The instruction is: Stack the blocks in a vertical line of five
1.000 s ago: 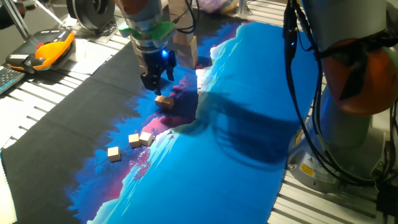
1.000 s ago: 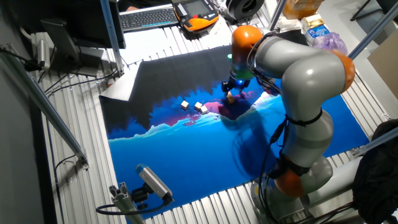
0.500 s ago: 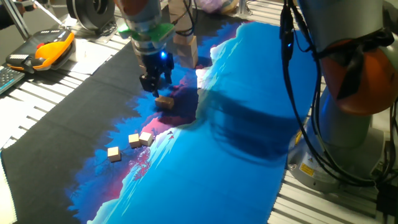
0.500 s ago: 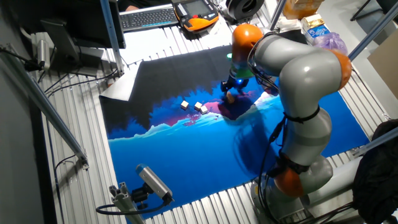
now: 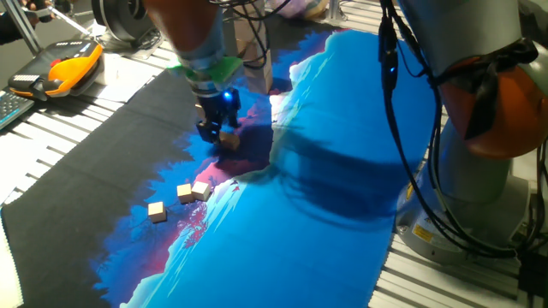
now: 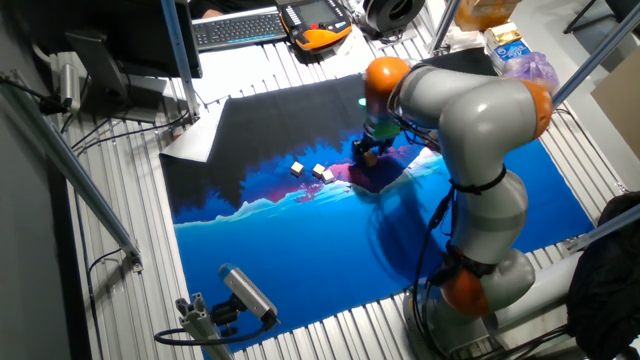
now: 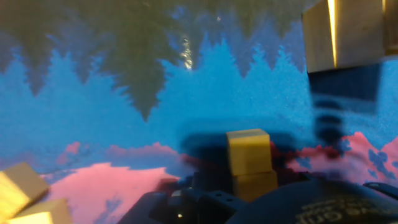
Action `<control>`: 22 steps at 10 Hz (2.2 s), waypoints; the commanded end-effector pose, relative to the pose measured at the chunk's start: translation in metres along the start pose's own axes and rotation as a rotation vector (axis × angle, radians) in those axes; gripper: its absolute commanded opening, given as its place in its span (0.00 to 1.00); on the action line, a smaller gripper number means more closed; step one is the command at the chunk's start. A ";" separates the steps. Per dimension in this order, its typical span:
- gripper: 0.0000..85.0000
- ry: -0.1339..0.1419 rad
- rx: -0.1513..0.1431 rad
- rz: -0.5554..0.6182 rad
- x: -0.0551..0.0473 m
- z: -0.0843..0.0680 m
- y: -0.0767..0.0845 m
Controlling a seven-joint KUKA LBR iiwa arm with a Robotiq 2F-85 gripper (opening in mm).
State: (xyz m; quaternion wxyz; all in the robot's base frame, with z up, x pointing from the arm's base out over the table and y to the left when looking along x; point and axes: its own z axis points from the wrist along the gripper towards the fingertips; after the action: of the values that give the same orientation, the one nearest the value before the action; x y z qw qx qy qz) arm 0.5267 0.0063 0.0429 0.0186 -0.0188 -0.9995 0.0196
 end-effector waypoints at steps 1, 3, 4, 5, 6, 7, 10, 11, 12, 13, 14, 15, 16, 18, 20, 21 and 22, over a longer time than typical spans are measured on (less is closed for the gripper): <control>0.80 -0.001 -0.008 -0.002 0.001 0.003 -0.001; 0.60 -0.002 -0.002 -0.007 0.004 0.006 0.000; 0.60 0.000 0.003 -0.013 0.005 0.007 0.000; 0.60 0.004 0.003 -0.017 0.007 0.007 0.000; 0.60 0.006 0.011 -0.025 0.009 0.010 0.000; 0.40 0.004 0.017 -0.038 0.011 0.013 -0.001; 0.00 0.066 0.011 -0.115 0.012 0.004 -0.002; 0.00 0.086 0.003 -0.115 0.018 -0.006 -0.001; 0.00 0.094 0.005 -0.109 0.028 -0.016 0.001; 0.00 0.098 0.006 -0.106 0.038 -0.025 0.003; 0.00 0.101 -0.015 -0.097 0.048 -0.029 0.003; 0.00 0.101 -0.016 -0.097 0.053 -0.029 0.003; 0.00 0.108 0.014 -0.105 0.053 -0.030 0.004; 0.00 0.105 0.033 -0.105 0.053 -0.030 0.004; 0.00 0.098 0.018 -0.086 0.053 -0.031 0.005; 0.00 0.097 0.007 -0.083 0.053 -0.031 0.005; 0.00 0.112 -0.003 -0.079 0.053 -0.031 0.005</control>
State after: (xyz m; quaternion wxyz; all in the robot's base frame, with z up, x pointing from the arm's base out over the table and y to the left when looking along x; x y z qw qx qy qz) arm 0.4748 0.0141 0.0753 0.0759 0.0190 -0.9968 0.0158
